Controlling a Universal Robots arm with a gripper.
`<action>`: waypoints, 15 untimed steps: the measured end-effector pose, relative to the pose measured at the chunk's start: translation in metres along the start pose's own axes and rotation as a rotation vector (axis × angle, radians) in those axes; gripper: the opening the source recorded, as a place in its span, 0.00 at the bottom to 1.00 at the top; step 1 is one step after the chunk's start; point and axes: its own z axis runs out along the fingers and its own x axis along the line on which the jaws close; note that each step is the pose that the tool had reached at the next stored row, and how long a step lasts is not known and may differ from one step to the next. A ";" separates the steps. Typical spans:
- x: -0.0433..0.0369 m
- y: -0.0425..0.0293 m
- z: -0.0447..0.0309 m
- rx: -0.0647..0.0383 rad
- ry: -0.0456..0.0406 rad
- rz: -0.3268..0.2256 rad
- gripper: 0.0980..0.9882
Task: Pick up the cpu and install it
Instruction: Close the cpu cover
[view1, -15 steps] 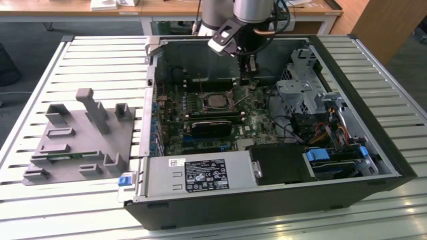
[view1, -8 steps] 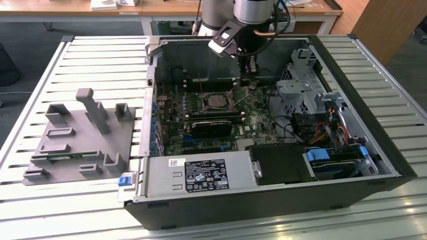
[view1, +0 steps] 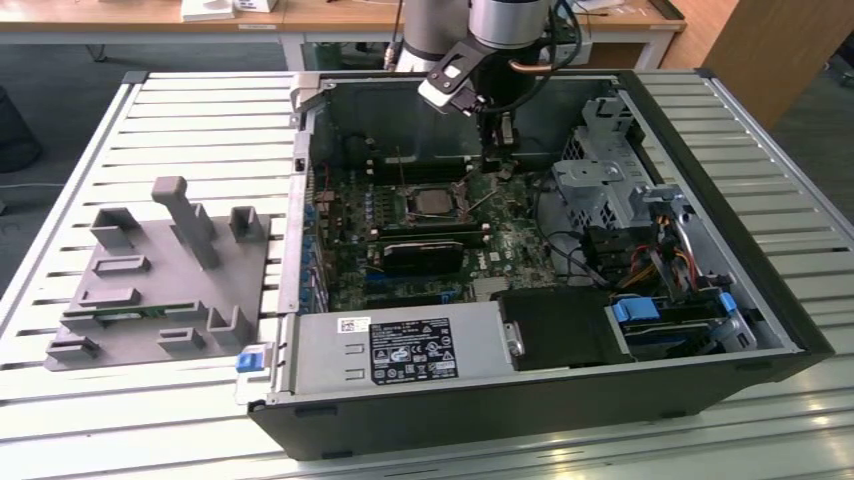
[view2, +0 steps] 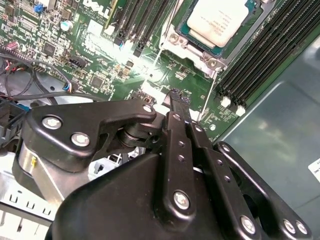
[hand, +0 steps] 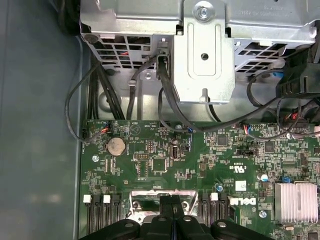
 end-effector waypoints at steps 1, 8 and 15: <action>0.0001 0.0005 0.0001 0.000 0.0001 0.000 0.01; 0.0013 0.0068 0.0011 0.000 -0.0001 0.000 0.01; 0.0033 0.0147 0.0020 0.000 0.0001 0.000 0.01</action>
